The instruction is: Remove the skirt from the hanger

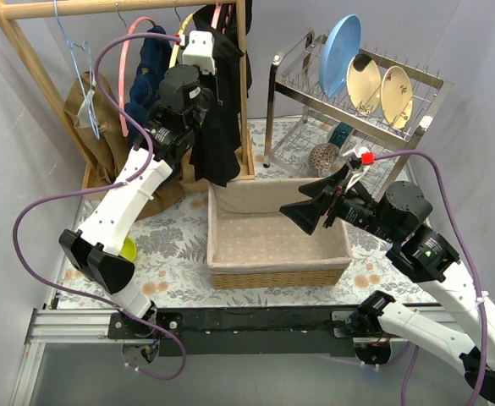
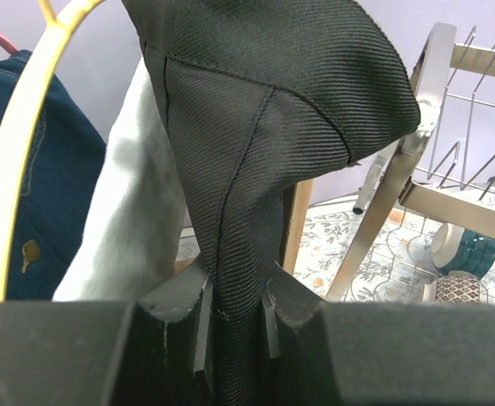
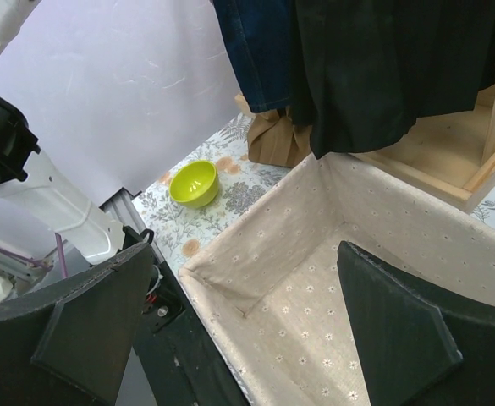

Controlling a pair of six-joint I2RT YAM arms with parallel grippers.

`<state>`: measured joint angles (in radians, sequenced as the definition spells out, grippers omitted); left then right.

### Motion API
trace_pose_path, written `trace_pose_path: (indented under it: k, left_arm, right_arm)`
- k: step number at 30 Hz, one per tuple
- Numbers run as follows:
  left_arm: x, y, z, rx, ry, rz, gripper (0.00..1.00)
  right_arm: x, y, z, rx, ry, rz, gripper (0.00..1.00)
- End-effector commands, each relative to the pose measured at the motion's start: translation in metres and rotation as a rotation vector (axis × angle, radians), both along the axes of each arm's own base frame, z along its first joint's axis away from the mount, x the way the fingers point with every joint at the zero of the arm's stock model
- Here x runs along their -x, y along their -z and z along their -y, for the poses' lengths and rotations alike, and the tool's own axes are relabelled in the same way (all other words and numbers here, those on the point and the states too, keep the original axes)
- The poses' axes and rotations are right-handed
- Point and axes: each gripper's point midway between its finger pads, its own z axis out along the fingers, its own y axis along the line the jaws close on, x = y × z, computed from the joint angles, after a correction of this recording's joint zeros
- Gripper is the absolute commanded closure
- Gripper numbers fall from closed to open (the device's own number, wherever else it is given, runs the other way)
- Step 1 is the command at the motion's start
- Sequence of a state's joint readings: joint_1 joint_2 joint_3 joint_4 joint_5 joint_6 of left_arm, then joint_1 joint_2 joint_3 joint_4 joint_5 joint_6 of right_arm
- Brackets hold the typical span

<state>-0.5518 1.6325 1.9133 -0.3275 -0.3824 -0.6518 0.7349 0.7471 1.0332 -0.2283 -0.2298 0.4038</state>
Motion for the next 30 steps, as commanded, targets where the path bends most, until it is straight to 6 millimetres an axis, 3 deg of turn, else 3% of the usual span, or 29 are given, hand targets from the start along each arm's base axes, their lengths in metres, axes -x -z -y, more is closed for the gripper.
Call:
trace_pose_path:
  k: [1, 7, 11, 15, 18, 21, 30]
  left_arm:
    - [0.043, -0.096, -0.030, 0.141, -0.014, 0.224, 1.00]
    - [0.063, -0.091, -0.036, 0.130, 0.015, 0.185, 1.00]
    - [0.095, -0.106, -0.038, 0.159, 0.104, 0.208, 1.00]
    - [0.123, -0.107, -0.035, 0.179, 0.196, 0.184, 1.00]
    - [0.140, -0.106, -0.045, 0.177, 0.201, 0.170, 1.00]
    - [0.160, -0.107, -0.054, 0.162, 0.216, 0.166, 1.00]
    - [0.226, -0.097, -0.059, 0.130, 0.383, 0.104, 1.00]
  right_arm:
    - [0.001, -0.025, 0.007, -0.052, 0.022, 0.077, 0.03]
    - [0.002, -0.030, 0.006, -0.057, 0.013, 0.085, 0.03]
    - [0.001, -0.030, 0.005, -0.055, 0.013, 0.081, 0.03]
    - [-0.001, -0.028, 0.001, -0.049, 0.008, 0.061, 0.09]
    - [-0.003, -0.028, -0.002, -0.050, 0.006, 0.036, 0.12]
    - [-0.002, -0.040, -0.005, -0.051, -0.013, 0.044, 0.16]
    - [-0.007, -0.115, -0.005, -0.119, 0.000, 0.179, 0.23]
